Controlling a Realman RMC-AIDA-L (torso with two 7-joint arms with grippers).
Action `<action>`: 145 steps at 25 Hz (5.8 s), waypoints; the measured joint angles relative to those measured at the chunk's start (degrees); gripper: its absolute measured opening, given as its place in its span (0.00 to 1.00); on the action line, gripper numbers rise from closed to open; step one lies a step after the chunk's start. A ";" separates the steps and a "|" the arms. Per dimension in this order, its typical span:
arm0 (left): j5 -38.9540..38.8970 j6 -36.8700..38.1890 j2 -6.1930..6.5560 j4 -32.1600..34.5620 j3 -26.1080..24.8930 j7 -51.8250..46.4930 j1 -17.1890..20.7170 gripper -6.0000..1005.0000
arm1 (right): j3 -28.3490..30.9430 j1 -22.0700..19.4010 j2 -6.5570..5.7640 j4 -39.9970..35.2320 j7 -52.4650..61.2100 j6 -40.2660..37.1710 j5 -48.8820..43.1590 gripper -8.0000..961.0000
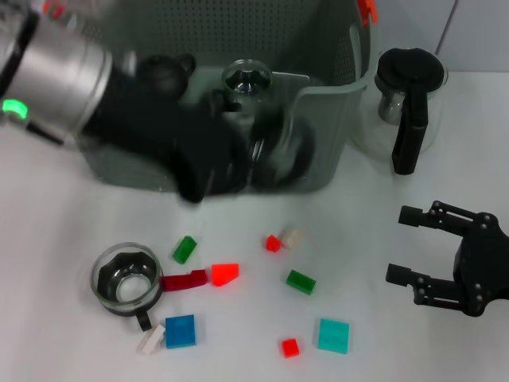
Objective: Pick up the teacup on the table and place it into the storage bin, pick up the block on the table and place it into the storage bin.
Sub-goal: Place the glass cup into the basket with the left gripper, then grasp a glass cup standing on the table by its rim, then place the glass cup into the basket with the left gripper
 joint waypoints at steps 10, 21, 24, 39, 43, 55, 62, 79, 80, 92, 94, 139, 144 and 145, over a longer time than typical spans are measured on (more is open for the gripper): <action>12.73 -29.92 -0.31 11.79 5.02 -8.43 -9.02 0.05 | 0.04 0.05 0.24 0.09 0.00 0.01 0.00 0.86; 30.97 -64.61 -1.60 47.49 5.79 -12.61 -23.42 0.05 | 0.04 0.41 0.58 0.09 0.00 -0.23 0.00 0.86; 33.71 -70.31 -1.87 51.60 5.80 -12.66 -24.03 0.05 | 0.03 0.42 0.65 0.09 0.00 -0.12 0.00 0.86; 38.12 -81.46 -2.59 61.81 12.80 -13.18 -24.21 0.06 | -0.01 0.52 0.64 0.80 -0.08 0.45 0.00 0.86; 38.29 -79.79 -2.56 61.44 13.10 -14.24 -24.63 0.06 | -0.01 0.32 0.64 0.89 -0.18 0.49 -0.18 0.86; 41.31 -75.90 -2.63 56.24 19.30 -22.04 -24.04 0.28 | 0.52 0.34 0.50 1.58 -0.26 0.46 -2.23 0.86; 28.92 -59.87 -2.03 20.53 17.67 -22.82 -6.82 0.40 | 0.55 0.37 0.27 1.50 -0.16 0.16 -2.22 0.86; 1.98 -5.17 -0.92 8.56 -15.73 12.80 15.47 0.44 | 0.52 1.86 0.16 1.43 0.00 -0.01 -1.84 0.86; 3.61 -4.67 -0.88 8.70 -15.30 12.78 15.81 0.43 | 0.52 1.86 0.13 1.45 0.00 -0.01 -1.85 0.86; 22.18 -10.38 -2.25 9.28 -12.25 8.20 13.19 0.42 | 0.52 1.71 0.11 1.49 0.00 0.43 -1.93 0.86; 24.30 -11.95 -2.40 10.67 -12.12 7.65 12.04 0.42 | 0.53 1.58 0.11 1.49 0.00 0.47 -1.92 0.86; 32.37 -19.63 -1.78 22.82 -5.14 4.25 7.62 0.05 | 1.49 1.31 0.21 1.58 -0.25 1.24 -2.20 0.86; 19.93 -6.30 2.33 23.47 -15.62 9.30 5.24 0.05 | 1.49 1.31 0.20 1.58 -0.26 1.18 -2.20 0.86; 16.68 -4.14 3.01 23.67 -17.17 9.85 4.97 0.05 | 1.49 1.31 0.20 1.58 -0.26 1.18 -2.19 0.86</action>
